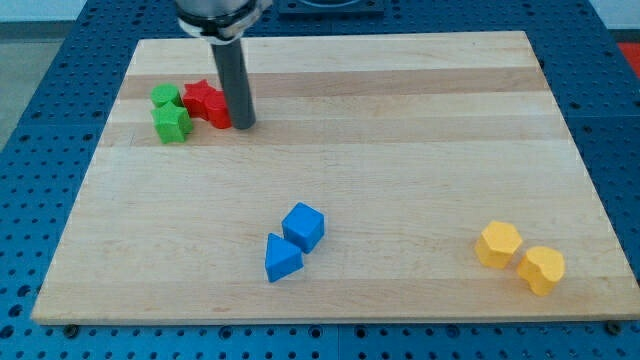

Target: Push the yellow blocks into the blue blocks

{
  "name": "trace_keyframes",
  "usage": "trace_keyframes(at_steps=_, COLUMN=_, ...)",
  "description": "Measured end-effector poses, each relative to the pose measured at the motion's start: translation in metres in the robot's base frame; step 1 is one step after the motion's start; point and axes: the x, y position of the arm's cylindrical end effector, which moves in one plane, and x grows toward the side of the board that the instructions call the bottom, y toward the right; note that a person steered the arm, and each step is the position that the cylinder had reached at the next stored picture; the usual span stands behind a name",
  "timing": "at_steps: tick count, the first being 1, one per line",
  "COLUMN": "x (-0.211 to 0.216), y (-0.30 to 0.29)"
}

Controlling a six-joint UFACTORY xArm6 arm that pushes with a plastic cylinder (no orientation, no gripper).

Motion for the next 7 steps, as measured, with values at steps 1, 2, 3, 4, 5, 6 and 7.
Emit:
trace_keyframes(at_steps=1, x=0.003, y=0.0)
trace_keyframes(at_steps=2, x=0.034, y=0.069)
trace_keyframes(at_steps=3, x=0.085, y=0.166)
trace_keyframes(at_steps=4, x=0.118, y=0.27)
trace_keyframes(at_steps=5, x=0.114, y=0.274)
trace_keyframes(at_steps=6, x=0.127, y=0.326)
trace_keyframes(at_steps=7, x=0.154, y=0.385)
